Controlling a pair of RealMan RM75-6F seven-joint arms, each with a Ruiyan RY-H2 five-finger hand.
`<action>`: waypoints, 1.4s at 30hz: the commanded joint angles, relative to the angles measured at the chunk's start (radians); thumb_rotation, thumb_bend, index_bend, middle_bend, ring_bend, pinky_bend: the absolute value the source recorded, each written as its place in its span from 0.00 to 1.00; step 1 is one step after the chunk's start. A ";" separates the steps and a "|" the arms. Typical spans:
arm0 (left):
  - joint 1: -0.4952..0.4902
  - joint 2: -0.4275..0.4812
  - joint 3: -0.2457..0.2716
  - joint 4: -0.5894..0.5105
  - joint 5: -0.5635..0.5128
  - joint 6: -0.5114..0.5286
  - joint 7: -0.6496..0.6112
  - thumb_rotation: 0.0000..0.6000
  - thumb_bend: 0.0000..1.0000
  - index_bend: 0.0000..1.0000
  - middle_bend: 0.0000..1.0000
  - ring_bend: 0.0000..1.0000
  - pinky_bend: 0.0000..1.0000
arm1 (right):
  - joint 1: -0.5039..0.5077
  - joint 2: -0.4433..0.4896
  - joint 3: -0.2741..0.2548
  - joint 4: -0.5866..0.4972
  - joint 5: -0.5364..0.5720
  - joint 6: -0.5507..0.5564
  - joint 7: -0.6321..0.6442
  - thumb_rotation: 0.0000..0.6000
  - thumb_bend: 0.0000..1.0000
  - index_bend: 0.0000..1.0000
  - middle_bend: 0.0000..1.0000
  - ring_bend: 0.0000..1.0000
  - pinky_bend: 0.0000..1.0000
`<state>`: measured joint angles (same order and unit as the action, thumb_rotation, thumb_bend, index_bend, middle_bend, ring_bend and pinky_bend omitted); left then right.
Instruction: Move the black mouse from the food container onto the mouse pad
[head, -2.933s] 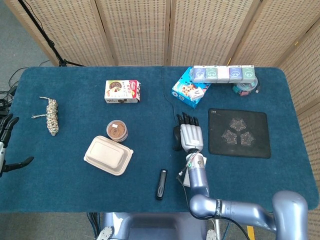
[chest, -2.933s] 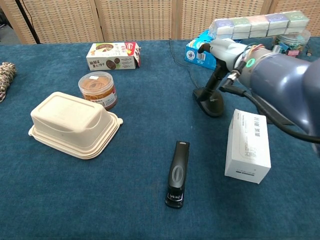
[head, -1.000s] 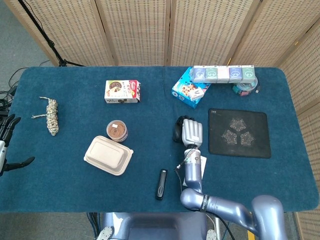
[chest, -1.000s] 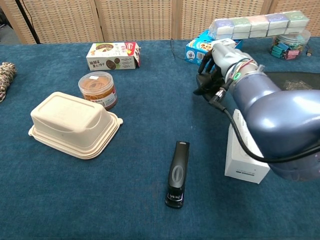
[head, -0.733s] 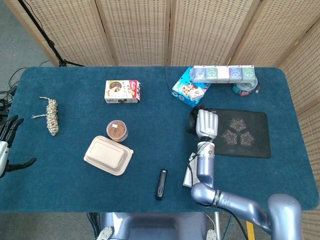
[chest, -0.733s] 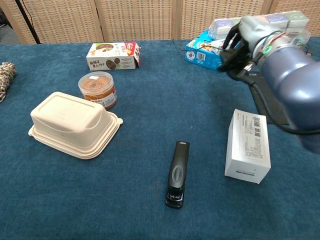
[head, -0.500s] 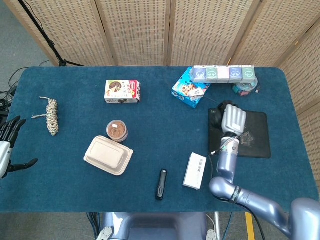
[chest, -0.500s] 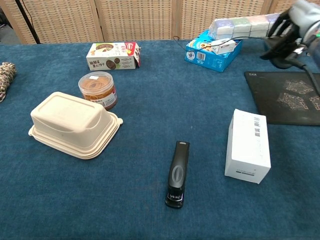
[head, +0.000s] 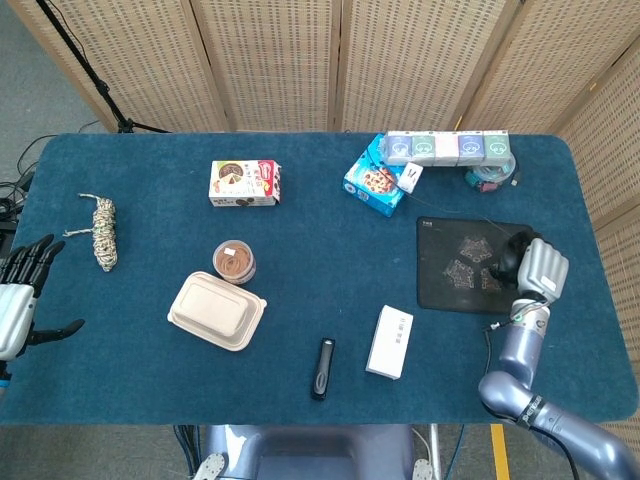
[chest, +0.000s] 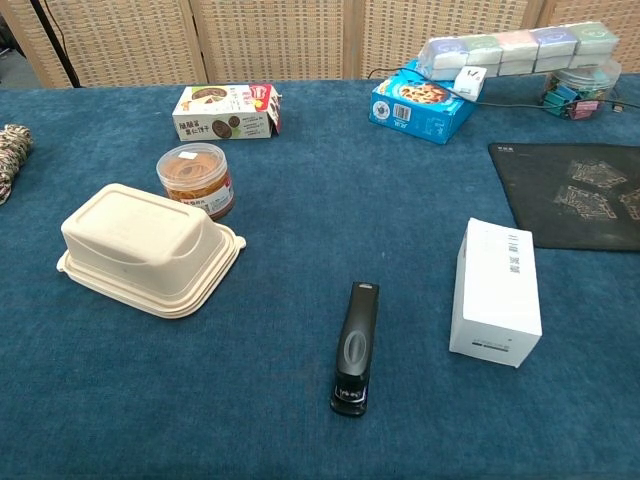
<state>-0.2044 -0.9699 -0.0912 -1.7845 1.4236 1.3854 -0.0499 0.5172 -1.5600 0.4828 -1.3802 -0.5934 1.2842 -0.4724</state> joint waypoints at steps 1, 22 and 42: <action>-0.001 -0.001 0.000 0.000 -0.002 -0.003 0.002 1.00 0.02 0.00 0.00 0.00 0.00 | -0.027 0.008 -0.030 0.010 -0.022 -0.002 0.027 1.00 0.65 0.39 0.46 0.44 0.64; -0.005 -0.010 -0.005 -0.005 -0.020 -0.014 0.028 1.00 0.02 0.00 0.00 0.00 0.00 | -0.085 -0.047 -0.130 0.069 -0.149 -0.032 0.139 1.00 0.65 0.39 0.46 0.44 0.64; -0.007 -0.002 -0.012 0.004 -0.036 -0.025 0.010 1.00 0.02 0.00 0.00 0.00 0.00 | -0.016 -0.171 -0.081 0.121 -0.124 -0.029 0.080 1.00 0.65 0.39 0.46 0.44 0.64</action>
<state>-0.2106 -0.9727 -0.1025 -1.7811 1.3883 1.3613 -0.0389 0.5066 -1.7385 0.3987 -1.2612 -0.7202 1.2547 -0.3928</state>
